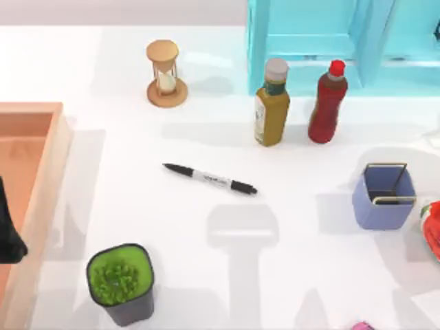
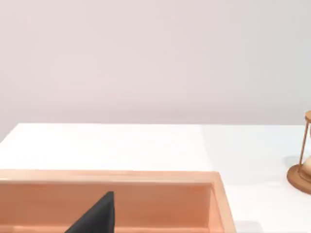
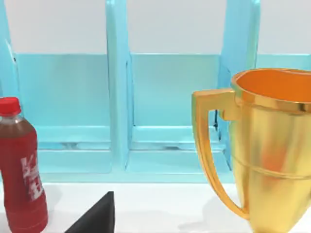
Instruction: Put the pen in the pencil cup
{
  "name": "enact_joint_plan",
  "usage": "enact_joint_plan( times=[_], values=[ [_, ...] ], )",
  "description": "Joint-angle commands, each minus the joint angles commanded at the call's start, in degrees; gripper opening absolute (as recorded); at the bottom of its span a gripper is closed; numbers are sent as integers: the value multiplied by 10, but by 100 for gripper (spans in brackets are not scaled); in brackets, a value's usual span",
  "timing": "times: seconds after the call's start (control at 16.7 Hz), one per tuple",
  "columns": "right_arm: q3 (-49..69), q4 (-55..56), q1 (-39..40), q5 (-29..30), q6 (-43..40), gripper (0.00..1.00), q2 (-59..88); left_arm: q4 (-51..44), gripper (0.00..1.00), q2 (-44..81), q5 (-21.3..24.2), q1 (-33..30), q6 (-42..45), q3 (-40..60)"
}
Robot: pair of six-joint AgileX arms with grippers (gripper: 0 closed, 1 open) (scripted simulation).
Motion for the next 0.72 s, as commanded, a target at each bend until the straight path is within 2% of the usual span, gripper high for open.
enact_joint_plan(
  times=[0.36,0.72],
  values=[
    [54,-20,16,4,-11,100,45,0,100,0,0,0,0,0],
    [281,-133,82,23,-52,100,244,0,100,0,0,0,0,0]
  ],
)
